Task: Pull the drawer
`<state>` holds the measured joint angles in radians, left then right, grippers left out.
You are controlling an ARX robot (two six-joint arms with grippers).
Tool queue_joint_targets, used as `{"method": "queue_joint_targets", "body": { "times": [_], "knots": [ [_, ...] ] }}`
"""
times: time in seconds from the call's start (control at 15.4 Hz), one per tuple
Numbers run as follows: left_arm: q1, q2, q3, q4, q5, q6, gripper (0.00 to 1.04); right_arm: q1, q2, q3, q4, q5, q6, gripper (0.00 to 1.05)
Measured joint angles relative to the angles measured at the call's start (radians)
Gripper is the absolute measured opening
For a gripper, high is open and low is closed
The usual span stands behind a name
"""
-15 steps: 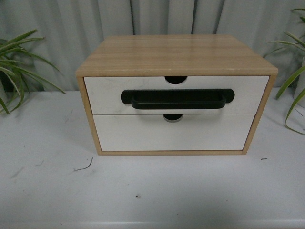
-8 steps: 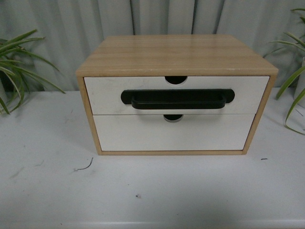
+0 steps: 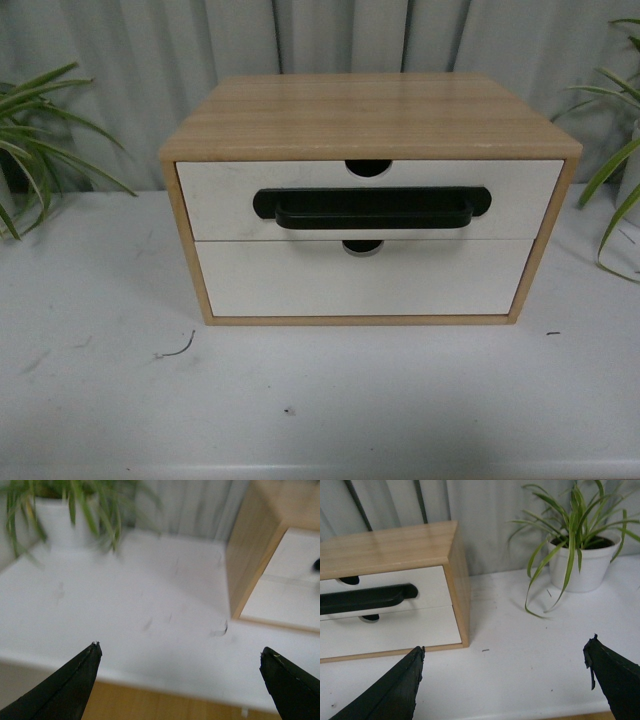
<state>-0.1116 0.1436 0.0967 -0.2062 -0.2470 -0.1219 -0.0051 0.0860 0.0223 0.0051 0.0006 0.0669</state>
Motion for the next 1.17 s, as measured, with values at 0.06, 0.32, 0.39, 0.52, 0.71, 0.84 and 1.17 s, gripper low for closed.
{"method": "queue_joint_targets", "body": {
  "times": [0.06, 0.32, 0.39, 0.52, 0.71, 0.84, 1.17],
  "knots": [
    [-0.022, 0.133, 0.030, 0.042, -0.115, -0.086, 0.98, -0.015, 0.125, 0.011, 0.099, -0.008, 0.047, 0.98],
    [0.043, 0.573, 0.140, 0.489, -0.066, -0.177, 0.98, 0.039, 0.764, 0.208, 0.637, 0.004, 0.066, 0.98],
    [0.043, 0.728, 0.207, 0.603, -0.013, -0.178, 0.98, 0.071, 0.949, 0.306, 0.711, 0.013, 0.048, 0.98],
    [0.037, 0.983, 0.359, 0.711, 0.064, -0.169, 0.98, 0.124, 1.210, 0.497, 0.715, 0.027, -0.019, 0.98],
    [-0.010, 1.202, 0.550, 0.705, 0.175, -0.078, 0.98, 0.171, 1.402, 0.705, 0.753, -0.002, -0.184, 0.98],
    [-0.071, 1.251, 0.647, 0.641, 0.319, 0.069, 0.98, 0.196, 1.441, 0.760, 0.745, -0.121, -0.412, 0.98],
    [-0.190, 1.333, 0.871, 0.174, 0.625, 0.610, 0.98, 0.155, 1.470, 0.892, 0.407, -0.457, -1.004, 0.98]
  ]
}}
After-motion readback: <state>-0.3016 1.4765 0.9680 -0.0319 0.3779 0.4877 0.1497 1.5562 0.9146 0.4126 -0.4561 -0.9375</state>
